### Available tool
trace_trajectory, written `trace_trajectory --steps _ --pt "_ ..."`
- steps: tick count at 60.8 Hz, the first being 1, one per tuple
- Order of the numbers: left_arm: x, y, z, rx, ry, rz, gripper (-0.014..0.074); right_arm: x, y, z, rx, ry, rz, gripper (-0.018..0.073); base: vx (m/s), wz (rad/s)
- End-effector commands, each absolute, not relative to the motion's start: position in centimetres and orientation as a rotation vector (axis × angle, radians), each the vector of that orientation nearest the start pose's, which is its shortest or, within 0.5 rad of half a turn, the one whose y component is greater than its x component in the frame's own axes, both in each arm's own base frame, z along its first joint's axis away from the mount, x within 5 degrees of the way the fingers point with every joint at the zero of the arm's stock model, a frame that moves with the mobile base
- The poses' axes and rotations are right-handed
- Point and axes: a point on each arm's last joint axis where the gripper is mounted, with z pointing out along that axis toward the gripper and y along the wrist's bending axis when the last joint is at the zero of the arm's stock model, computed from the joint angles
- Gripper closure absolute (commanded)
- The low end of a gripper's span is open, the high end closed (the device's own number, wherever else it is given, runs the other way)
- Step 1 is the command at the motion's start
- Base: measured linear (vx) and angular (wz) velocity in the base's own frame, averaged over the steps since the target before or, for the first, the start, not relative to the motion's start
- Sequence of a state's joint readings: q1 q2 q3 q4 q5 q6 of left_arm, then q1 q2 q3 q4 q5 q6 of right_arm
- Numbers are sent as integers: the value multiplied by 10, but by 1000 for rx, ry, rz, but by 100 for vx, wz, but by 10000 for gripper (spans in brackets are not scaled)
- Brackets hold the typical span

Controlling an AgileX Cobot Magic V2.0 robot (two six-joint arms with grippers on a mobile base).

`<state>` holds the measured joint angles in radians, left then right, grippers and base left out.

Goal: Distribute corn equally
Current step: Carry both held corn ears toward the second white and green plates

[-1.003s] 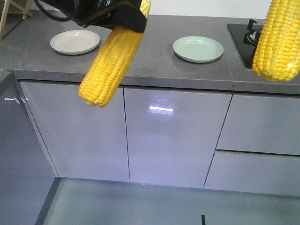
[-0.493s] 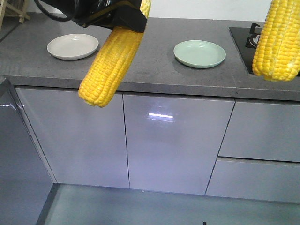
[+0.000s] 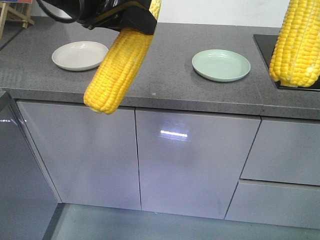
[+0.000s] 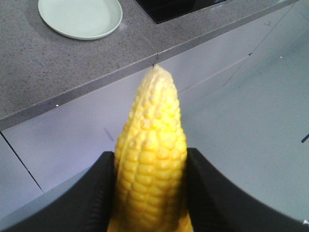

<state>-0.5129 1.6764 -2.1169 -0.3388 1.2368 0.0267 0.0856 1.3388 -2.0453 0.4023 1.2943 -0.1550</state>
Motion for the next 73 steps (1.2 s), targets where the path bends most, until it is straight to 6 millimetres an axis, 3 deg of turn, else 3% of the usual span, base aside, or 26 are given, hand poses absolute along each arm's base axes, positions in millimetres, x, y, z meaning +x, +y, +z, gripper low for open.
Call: trace_trajectory --steps 1,73 --pt "269 -186 515 626 2093 -723 603 191 51 572 -374 1954 424 564 11 5" --pt "269 -186 515 626 2093 -723 603 191 51 572 -374 1954 424 564 11 0"
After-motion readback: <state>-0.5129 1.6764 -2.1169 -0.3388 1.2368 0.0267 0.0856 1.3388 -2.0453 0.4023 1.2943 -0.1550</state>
